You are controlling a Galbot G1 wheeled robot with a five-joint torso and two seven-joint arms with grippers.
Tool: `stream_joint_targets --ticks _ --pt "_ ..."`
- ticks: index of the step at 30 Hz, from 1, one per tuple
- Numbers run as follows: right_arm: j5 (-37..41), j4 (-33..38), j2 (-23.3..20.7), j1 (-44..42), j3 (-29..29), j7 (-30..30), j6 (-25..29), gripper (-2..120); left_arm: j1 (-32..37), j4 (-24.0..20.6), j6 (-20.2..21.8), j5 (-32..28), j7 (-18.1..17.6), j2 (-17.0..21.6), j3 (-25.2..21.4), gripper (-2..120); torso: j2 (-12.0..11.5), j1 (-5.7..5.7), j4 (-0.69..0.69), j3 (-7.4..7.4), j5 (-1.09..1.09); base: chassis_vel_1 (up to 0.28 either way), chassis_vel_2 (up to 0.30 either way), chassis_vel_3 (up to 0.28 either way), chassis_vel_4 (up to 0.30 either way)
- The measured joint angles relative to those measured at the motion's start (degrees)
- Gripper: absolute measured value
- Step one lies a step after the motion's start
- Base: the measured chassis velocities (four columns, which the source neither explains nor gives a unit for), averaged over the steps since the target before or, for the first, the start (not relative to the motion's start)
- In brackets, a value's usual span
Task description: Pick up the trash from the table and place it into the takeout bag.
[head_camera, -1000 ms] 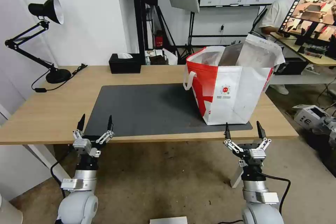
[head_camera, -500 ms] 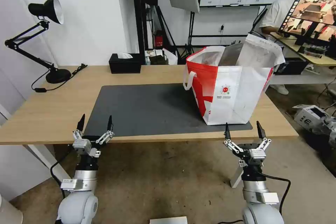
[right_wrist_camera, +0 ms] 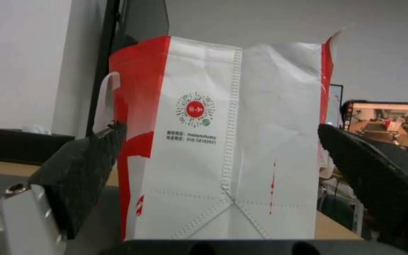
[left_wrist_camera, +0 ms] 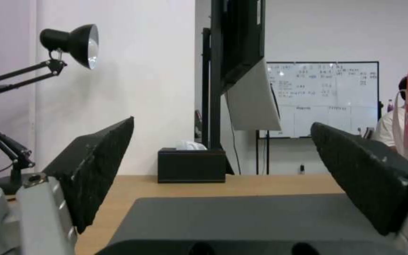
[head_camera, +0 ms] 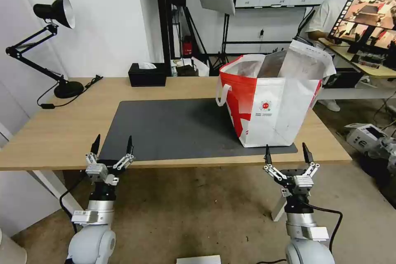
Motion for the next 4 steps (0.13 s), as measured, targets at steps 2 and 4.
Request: stream_joint_targets --ticks 2,4 --pt "0.01 0.00 0.00 0.00 0.00 0.00 0.00 100 -0.01 0.00 0.01 0.00 0.00 0.00 0.00 100 0.00 0.00 0.00 0.00 0.00 0.000 0.000 0.000 0.000" --pt "0.02 0.00 0.00 0.00 0.00 0.00 0.00 100 -0.01 0.00 0.01 -0.01 0.00 0.00 0.00 100 0.00 0.00 0.00 0.00 0.00 0.000 0.000 0.000 0.000"
